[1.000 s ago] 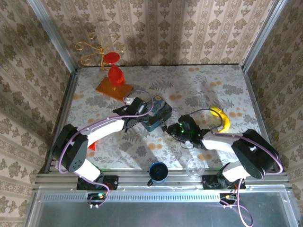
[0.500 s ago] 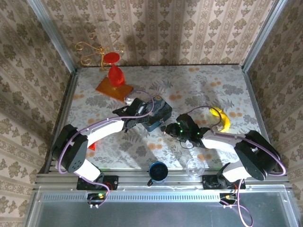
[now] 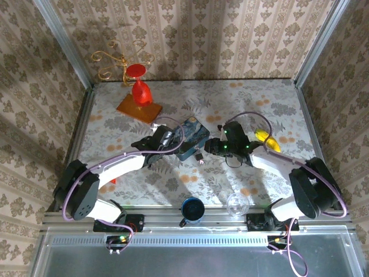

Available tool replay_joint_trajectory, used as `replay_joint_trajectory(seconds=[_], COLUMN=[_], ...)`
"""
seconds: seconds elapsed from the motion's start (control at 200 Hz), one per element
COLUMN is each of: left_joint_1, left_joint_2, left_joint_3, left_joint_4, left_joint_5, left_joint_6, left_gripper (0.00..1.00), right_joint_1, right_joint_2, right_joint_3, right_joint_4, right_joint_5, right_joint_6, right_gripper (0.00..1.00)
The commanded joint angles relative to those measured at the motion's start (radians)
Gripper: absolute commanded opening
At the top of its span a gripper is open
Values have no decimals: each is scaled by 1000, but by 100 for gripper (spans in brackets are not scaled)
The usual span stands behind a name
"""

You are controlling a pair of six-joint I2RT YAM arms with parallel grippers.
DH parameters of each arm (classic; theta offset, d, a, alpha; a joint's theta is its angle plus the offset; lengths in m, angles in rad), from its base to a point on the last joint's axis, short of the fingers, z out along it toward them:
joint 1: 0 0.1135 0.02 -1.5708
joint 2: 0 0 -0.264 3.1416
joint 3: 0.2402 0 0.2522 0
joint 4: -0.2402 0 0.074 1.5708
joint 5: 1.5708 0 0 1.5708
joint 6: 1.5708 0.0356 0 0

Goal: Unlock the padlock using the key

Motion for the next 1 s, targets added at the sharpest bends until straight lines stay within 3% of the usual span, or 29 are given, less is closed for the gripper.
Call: replay_joint_trajectory(seconds=[0.0, 0.625, 0.995], left_joint_1=[-1, 49, 63], left_joint_2=[29, 129, 163], left_joint_3=[18, 56, 103], left_joint_4=[64, -2, -47], left_joint_5=[6, -16, -21], left_joint_6=[14, 81, 121], left_gripper=[100, 100, 100], right_joint_1=[-3, -15, -15], right_joint_2=[44, 236, 285], right_joint_3=[50, 35, -3], right_joint_4=[-38, 146, 240], right_joint_5=[-81, -193, -181], right_joint_6=[-81, 28, 89], right_gripper=[34, 32, 33])
